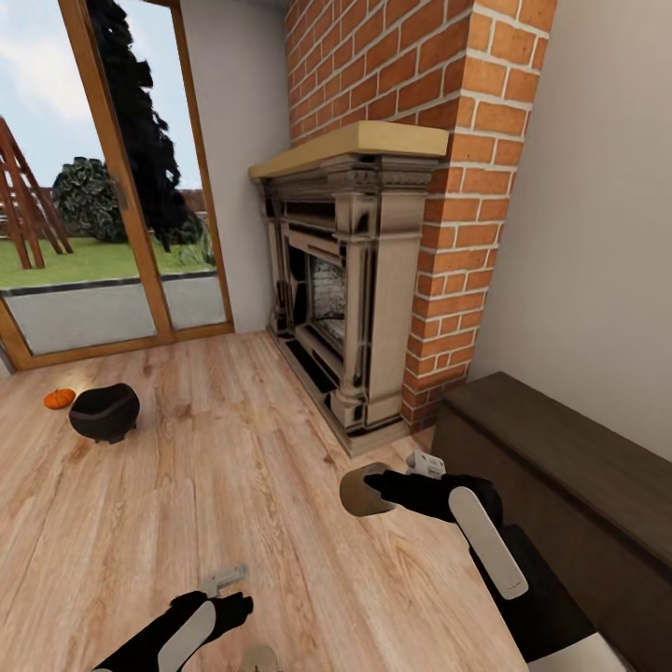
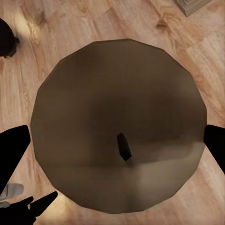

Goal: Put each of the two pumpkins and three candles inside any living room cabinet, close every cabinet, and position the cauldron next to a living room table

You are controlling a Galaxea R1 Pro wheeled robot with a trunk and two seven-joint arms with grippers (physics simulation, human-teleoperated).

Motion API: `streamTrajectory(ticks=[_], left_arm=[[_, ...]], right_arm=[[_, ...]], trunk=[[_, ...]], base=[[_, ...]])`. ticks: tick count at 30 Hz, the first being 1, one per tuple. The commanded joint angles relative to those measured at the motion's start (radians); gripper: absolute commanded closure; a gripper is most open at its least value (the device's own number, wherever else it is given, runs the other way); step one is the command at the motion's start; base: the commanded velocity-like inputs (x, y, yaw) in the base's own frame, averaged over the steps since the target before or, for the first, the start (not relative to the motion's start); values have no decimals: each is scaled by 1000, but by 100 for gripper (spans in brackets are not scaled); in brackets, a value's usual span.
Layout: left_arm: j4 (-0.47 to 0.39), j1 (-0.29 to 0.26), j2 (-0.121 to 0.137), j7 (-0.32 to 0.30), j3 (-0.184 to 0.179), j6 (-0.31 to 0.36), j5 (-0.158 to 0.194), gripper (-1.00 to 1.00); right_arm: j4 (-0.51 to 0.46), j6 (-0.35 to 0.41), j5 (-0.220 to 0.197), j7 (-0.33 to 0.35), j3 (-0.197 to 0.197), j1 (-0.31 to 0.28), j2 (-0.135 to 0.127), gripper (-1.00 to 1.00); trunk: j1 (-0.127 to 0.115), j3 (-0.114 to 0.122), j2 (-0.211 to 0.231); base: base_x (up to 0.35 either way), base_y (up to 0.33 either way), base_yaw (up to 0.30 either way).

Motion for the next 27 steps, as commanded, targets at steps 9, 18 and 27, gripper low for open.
streamTrajectory(ticks=[9,18,27], left_arm=[[93,-1,-52,18,-42,-42,6,-100],[108,-1,-75,28,-49,-76,5,-100],[113,-1,-77,29,-115,-147,12,-100]], right_arm=[[0,0,-11,-10,2,-1,-1,100],[-1,0,-11,-10,3,-1,0,100],[0,-1,-11,-10,6,-1,1,100]], trunk=[[34,-29,-64],[69,-57,-127],[103,-86,-190]], base=[[0,0,0],[0,0,0],[0,0,0]])
